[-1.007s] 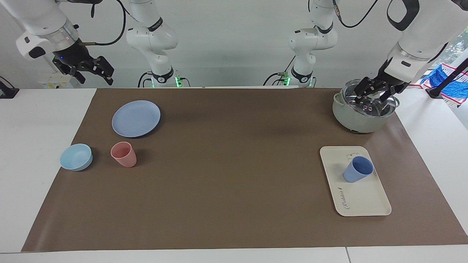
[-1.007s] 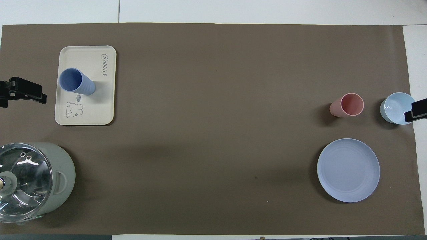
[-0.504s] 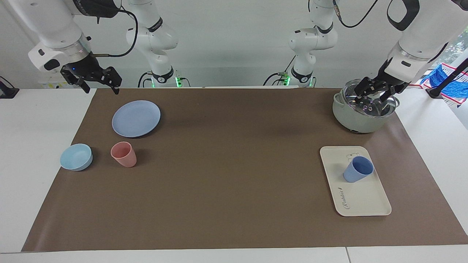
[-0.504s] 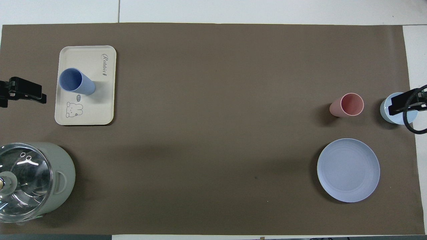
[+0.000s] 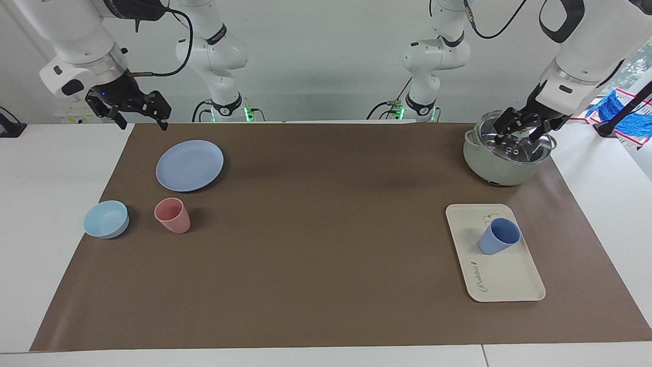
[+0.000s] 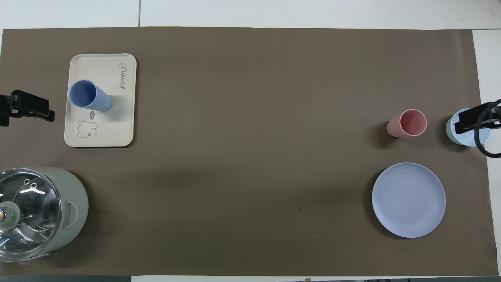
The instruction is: Place cup on tray
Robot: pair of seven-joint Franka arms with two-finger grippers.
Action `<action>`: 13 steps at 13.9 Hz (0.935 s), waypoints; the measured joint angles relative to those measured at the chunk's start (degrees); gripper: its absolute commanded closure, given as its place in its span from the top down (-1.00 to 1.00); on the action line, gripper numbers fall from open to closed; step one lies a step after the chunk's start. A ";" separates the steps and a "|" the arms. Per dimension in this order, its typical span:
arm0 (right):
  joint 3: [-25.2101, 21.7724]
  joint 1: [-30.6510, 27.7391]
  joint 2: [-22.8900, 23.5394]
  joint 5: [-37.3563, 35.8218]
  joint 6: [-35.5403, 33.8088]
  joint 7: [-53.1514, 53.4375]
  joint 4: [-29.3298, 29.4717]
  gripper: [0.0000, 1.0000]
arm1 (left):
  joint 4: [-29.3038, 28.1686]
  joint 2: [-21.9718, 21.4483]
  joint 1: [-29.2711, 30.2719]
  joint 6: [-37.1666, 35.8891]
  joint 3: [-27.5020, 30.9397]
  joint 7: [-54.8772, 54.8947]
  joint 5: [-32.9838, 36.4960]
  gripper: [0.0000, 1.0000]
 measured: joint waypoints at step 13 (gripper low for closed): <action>-1.86 2.21 -0.21 0.00 -0.01 -0.03 -0.30 1.00 | 0.00 0.00 0.00 0.00 0.00 0.00 0.00 1.00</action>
